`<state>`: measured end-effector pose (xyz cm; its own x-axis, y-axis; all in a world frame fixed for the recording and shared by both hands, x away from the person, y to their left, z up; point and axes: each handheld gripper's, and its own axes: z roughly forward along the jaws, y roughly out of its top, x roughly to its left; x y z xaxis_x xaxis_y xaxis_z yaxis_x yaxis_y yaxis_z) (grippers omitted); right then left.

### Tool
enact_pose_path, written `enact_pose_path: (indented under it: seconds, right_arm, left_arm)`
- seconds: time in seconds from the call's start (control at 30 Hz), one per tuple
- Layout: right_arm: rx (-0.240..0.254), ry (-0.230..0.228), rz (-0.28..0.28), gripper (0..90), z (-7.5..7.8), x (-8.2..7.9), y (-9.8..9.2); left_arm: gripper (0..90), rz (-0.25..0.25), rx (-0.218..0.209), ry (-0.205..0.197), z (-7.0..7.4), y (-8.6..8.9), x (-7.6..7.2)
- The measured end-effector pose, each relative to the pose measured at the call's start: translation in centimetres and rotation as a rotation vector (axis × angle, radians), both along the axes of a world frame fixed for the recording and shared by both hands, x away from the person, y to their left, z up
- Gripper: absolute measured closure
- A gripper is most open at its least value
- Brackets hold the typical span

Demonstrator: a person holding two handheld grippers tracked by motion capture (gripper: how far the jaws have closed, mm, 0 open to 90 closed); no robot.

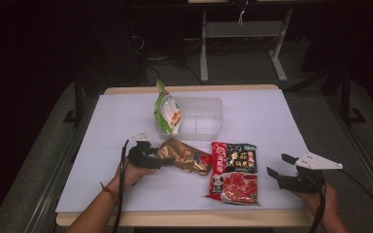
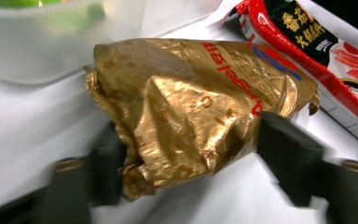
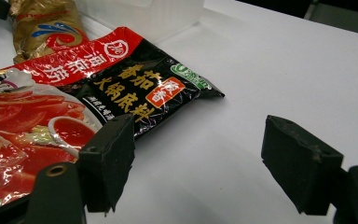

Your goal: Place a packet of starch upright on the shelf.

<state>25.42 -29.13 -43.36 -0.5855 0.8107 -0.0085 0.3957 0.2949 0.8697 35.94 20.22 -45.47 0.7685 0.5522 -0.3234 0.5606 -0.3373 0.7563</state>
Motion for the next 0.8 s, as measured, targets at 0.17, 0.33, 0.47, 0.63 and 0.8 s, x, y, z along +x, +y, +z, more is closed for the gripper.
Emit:
enact_pose_path:
  seconds: [0.17, 0.33, 0.47, 0.63, 0.8]
  right_arm:
    - [-0.002, 0.001, 0.000, 24.8, 0.0, 0.0, 0.0]
    - [-0.002, 0.000, -0.004, 24.8, 0.0, -0.1, -0.1]
    - [-0.005, -0.005, -0.004, 24.9, 0.1, 0.0, 0.0]
    - [0.008, -0.012, -0.011, 30.7, 0.2, 0.1, -0.2]
    - [0.001, -0.009, 0.012, 33.9, 0.4, 0.3, 0.0]
  left_arm:
    - [53.9, 0.037, -0.009, 0.002, 0.0, 0.1, 0.2]
    - [72.5, 0.055, -0.010, -0.029, 0.3, 0.5, 0.0]
    - [82.2, 0.050, -0.040, -0.081, 1.1, 0.9, -0.4]
    - [84.4, 0.036, -0.146, -0.111, 2.6, 1.8, -1.0]
    - [84.7, 0.050, -0.219, -0.187, 4.5, 2.4, -2.0]
